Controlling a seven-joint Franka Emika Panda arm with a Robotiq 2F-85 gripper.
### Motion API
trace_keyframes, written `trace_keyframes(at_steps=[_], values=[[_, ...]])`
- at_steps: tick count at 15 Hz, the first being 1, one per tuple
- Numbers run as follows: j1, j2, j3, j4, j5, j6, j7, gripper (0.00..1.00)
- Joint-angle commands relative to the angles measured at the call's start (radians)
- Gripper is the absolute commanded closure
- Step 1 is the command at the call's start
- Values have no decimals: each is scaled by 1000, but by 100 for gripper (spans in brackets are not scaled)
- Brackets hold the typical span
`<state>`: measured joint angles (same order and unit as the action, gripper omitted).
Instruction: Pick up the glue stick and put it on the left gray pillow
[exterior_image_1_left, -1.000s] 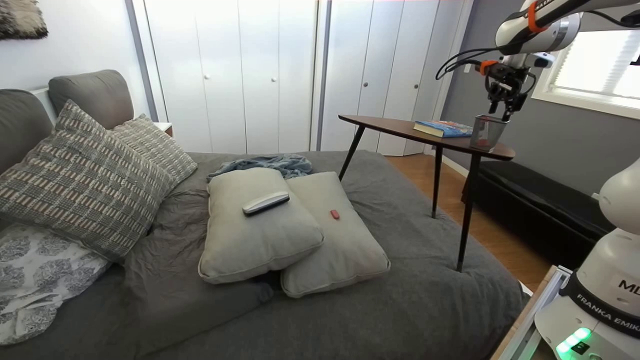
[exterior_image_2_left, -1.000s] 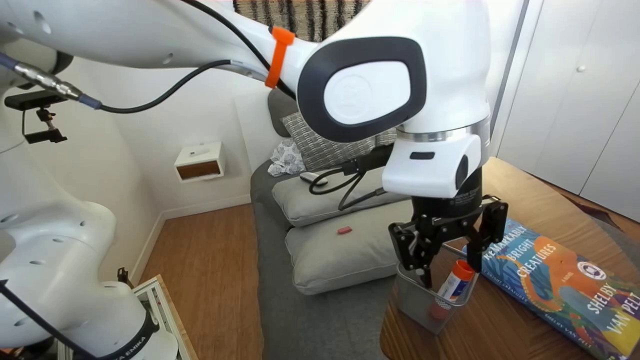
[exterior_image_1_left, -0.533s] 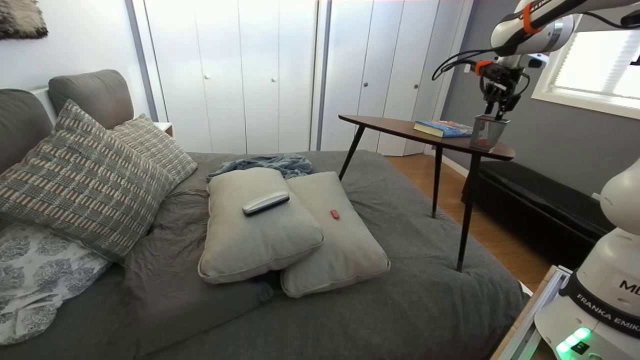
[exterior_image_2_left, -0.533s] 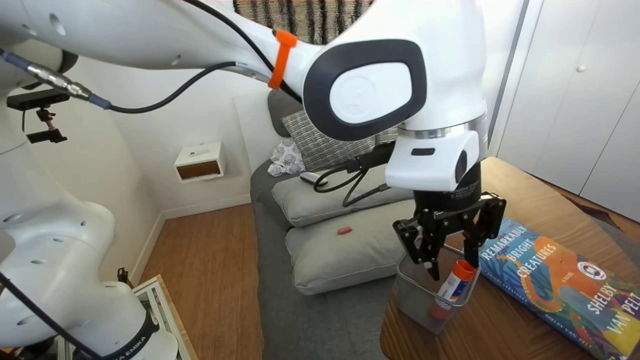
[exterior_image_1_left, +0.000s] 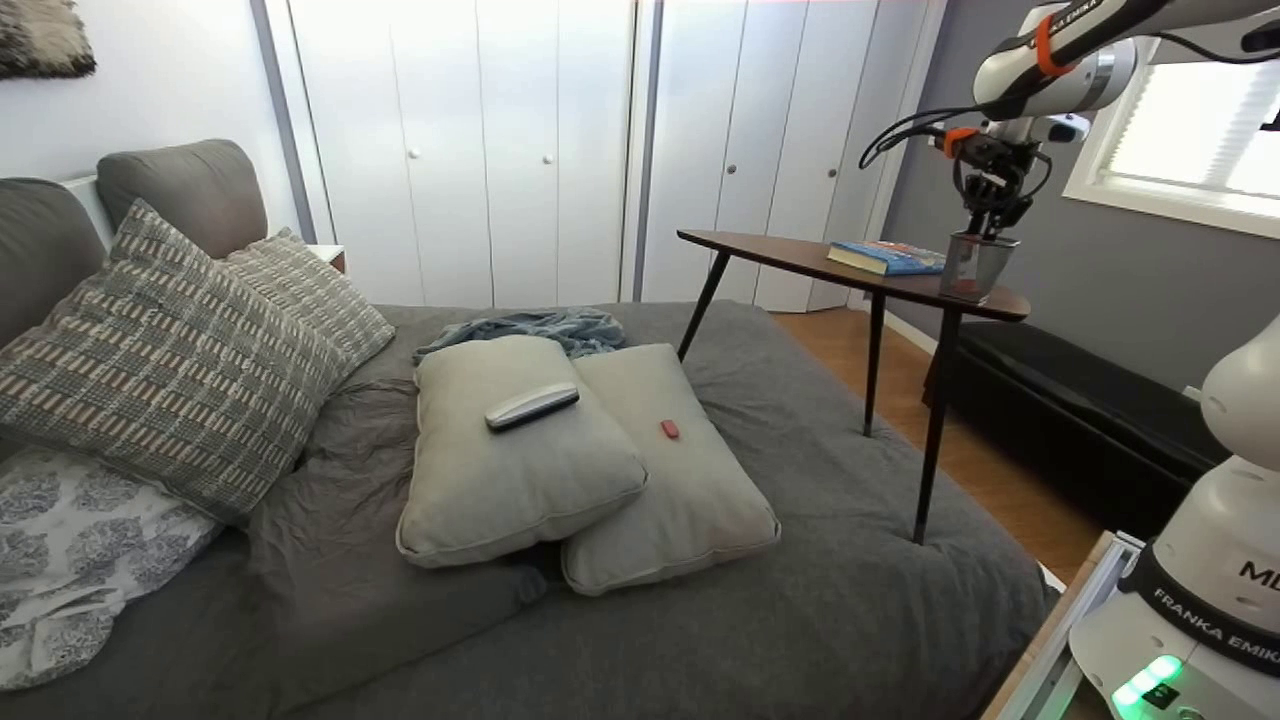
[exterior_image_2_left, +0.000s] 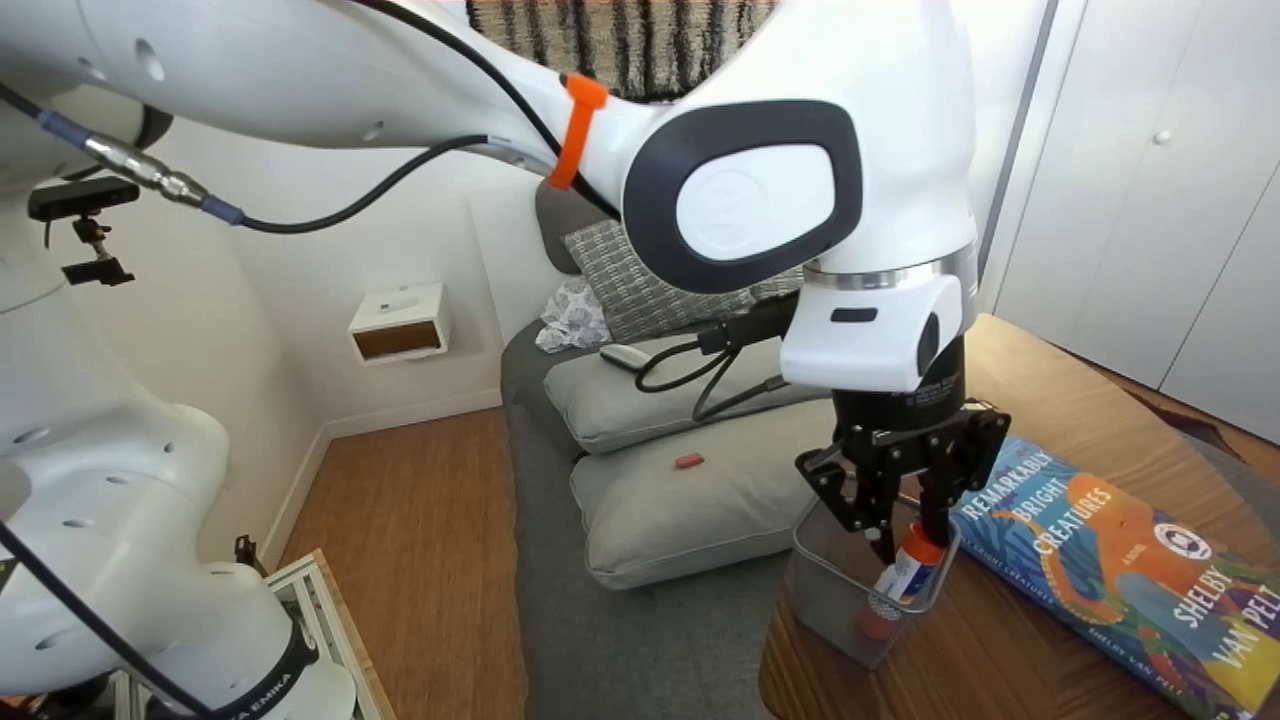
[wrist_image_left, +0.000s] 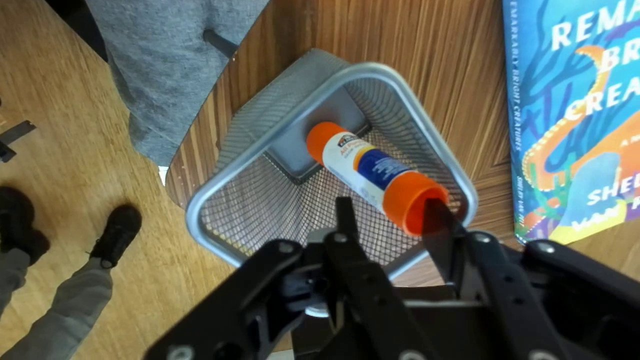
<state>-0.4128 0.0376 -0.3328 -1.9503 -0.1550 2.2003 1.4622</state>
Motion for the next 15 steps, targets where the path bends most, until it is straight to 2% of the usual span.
trace_keyframes(at_steps=[1,2,4,15], values=[[20,11,-19,19,-35,13,40,92],[20,10,-20,20,-37,13,43,98],[19,10,-21,19,-40,15,47,100],[25,-89,-13,16,-30,0,-20,99]])
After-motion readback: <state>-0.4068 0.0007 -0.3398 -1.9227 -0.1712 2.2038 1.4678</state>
